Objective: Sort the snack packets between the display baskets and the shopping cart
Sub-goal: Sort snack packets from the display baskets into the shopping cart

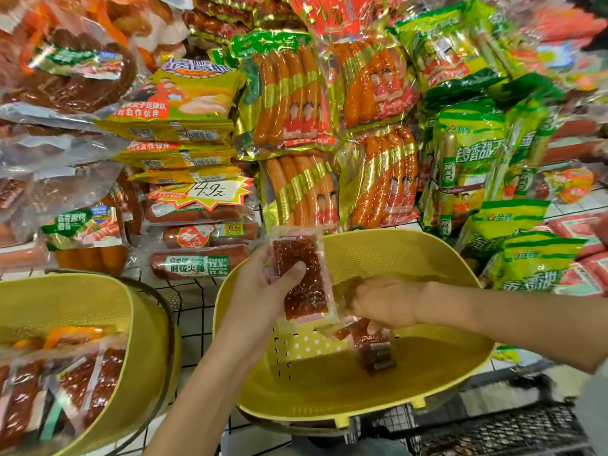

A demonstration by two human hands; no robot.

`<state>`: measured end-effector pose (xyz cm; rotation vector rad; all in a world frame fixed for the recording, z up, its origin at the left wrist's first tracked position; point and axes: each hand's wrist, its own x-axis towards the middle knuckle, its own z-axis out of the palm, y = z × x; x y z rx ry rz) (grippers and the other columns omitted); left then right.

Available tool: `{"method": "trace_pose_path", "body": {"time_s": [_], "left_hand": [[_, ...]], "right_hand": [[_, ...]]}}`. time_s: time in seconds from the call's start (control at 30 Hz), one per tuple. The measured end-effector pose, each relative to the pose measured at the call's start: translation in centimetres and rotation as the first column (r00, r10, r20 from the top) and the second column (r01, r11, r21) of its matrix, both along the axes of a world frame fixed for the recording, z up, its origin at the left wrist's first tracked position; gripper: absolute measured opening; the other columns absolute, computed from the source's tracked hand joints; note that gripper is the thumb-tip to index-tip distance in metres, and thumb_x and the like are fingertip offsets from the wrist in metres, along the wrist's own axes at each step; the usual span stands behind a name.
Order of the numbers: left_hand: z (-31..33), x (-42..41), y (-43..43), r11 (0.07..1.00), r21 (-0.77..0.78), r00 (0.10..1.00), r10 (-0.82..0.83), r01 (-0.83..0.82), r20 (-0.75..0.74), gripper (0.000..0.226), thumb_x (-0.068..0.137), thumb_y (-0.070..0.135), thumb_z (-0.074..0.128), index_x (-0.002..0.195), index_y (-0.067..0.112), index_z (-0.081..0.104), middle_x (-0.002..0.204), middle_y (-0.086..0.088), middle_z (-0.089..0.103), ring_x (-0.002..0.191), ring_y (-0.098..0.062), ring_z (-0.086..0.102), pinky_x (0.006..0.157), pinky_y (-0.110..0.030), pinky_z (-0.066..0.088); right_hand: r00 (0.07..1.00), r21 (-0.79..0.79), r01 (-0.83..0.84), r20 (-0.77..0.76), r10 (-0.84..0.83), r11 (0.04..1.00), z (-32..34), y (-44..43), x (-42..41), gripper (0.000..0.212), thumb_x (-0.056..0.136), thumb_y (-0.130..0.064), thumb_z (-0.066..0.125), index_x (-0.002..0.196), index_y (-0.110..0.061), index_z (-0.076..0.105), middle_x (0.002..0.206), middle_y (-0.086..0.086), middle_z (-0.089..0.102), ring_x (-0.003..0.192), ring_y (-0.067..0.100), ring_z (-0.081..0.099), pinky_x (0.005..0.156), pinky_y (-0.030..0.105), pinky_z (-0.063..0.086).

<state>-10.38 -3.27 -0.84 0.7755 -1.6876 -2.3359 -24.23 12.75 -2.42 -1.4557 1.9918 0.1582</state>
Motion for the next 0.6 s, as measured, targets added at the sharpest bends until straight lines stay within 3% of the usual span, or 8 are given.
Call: {"method": "trace_pose_path", "body": {"time_s": [0.1, 0.13, 0.27, 0.37, 0.43, 0.47, 0.53, 0.6], "left_hand": [[0.0, 0.4, 0.0, 1.000, -0.020, 1.000, 0.023, -0.023, -0.011, 0.034, 0.084, 0.005, 0.062, 0.114, 0.022, 0.060, 0.111, -0.005, 0.071, 0.101, -0.018, 0.069, 0.083, -0.040, 0.057], [0.0, 0.7, 0.0, 0.999, -0.030, 0.999, 0.036, -0.037, -0.017, 0.036, 0.085, 0.005, 0.061, 0.117, 0.022, 0.059, 0.111, -0.002, 0.071, 0.101, -0.015, 0.069, 0.080, -0.036, 0.059], [-0.3, 1.6, 0.0, 0.994, -0.022, 0.993, 0.109, -0.109, -0.038, 0.031, 0.089, 0.006, 0.059, 0.112, 0.026, 0.060, 0.100, 0.009, 0.074, 0.090, -0.006, 0.070, 0.061, -0.022, 0.057], [-0.2, 1.8, 1.0, 0.993, 0.063, 0.993, 0.104, -0.101, -0.053, 0.029, 0.089, 0.014, 0.056, 0.116, 0.023, 0.061, 0.103, 0.004, 0.074, 0.095, -0.012, 0.071, 0.062, -0.027, 0.058], [0.0, 1.7, 1.8, 0.989, 0.146, 0.997, 0.042, -0.031, -0.071, 0.031, 0.088, 0.026, 0.056, 0.118, 0.022, 0.062, 0.106, -0.001, 0.073, 0.097, -0.016, 0.070, 0.064, -0.026, 0.058], [0.0, 1.5, 2.2, 0.992, 0.129, 0.998, 0.002, 0.006, -0.064, 0.033, 0.086, 0.033, 0.057, 0.117, 0.023, 0.062, 0.106, -0.001, 0.073, 0.096, -0.018, 0.071, 0.064, -0.025, 0.057], [0.0, 1.3, 2.7, 0.999, 0.026, 0.999, -0.031, 0.032, -0.027, 0.035, 0.081, 0.039, 0.061, 0.114, 0.028, 0.061, 0.100, 0.001, 0.075, 0.092, -0.018, 0.072, 0.065, -0.027, 0.058], [0.0, 1.2, 2.4, 1.000, 0.012, 0.999, -0.009, 0.010, -0.033, 0.029, 0.081, 0.028, 0.062, 0.110, 0.026, 0.060, 0.097, -0.002, 0.075, 0.088, -0.019, 0.073, 0.062, -0.027, 0.058]], "right_hand": [[0.988, -0.054, 0.091, 0.132, -0.083, 0.994, 2.0, 0.3, 0.0, 0.027, 0.090, -0.027, 0.063, 0.110, -0.009, 0.058, 0.103, 0.009, 0.063, 0.086, 0.019, 0.057, 0.074, 0.033, 0.046], [0.936, -0.059, 0.199, 0.306, -0.172, 0.978, 2.8, 0.8, -0.3, 0.027, 0.090, -0.028, 0.063, 0.106, -0.008, 0.059, 0.098, 0.012, 0.064, 0.081, 0.021, 0.059, 0.072, 0.036, 0.048], [0.298, 0.114, 0.644, 0.873, -0.385, 0.756, 5.5, 3.7, -0.7, 0.058, 0.081, -0.029, 0.073, 0.107, 0.018, 0.050, 0.104, 0.018, 0.057, 0.090, 0.037, 0.054, 0.085, 0.056, 0.051], [0.067, 0.162, 0.777, 0.940, -0.335, 0.608, 5.3, 2.9, 1.2, 0.032, 0.081, -0.006, 0.067, 0.108, 0.010, 0.061, 0.112, 0.023, 0.066, 0.105, 0.035, 0.064, 0.087, 0.039, 0.055], [0.102, 0.156, 0.825, 0.904, -0.415, 0.543, 5.0, 1.5, 3.2, 0.011, 0.076, -0.011, 0.070, 0.086, -0.009, 0.074, 0.092, 0.011, 0.074, 0.088, 0.021, 0.071, 0.074, 0.026, 0.057], [0.216, 0.073, 0.837, 0.866, -0.451, 0.542, 4.7, 0.8, 4.0, 0.008, 0.074, -0.021, 0.072, 0.067, -0.017, 0.074, 0.075, 0.003, 0.073, 0.072, 0.015, 0.071, 0.067, 0.023, 0.055], [0.545, -0.175, 0.770, 0.680, -0.490, 0.614, 4.3, -0.3, 4.8, 0.041, 0.071, -0.049, 0.067, 0.055, -0.012, 0.063, 0.055, 0.002, 0.066, 0.050, 0.010, 0.063, 0.057, 0.018, 0.048], [0.683, -0.166, 0.631, 0.584, -0.440, 0.758, 4.5, -0.7, 3.8, 0.060, 0.070, -0.066, 0.051, 0.060, -0.008, 0.061, 0.051, 0.003, 0.063, 0.042, 0.008, 0.060, 0.048, 0.010, 0.042]]}}
